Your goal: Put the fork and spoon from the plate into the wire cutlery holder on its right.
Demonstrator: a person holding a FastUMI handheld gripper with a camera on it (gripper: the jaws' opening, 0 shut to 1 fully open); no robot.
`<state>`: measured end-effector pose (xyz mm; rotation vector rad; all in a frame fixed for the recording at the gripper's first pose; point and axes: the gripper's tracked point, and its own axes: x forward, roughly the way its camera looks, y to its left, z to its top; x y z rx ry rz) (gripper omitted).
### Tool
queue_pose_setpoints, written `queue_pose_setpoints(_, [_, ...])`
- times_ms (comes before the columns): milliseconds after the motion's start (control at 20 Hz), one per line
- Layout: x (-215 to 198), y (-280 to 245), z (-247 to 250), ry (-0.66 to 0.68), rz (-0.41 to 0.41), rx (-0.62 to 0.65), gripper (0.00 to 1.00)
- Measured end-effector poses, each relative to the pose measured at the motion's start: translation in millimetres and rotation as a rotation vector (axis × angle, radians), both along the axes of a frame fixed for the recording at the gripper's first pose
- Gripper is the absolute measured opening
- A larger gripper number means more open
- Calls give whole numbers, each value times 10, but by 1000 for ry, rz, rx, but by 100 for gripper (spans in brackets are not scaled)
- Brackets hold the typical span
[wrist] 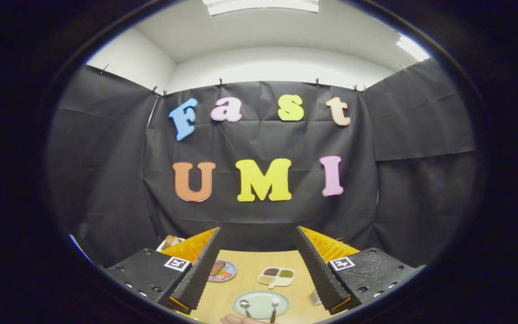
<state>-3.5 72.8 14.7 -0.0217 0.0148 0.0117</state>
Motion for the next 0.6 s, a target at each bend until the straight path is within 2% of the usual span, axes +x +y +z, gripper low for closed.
queue_pose_setpoints(250, [-36,166,-128,33,2,-19,96])
queue_pose_setpoints(600, [5,45,-349,88,-20,-39,97])
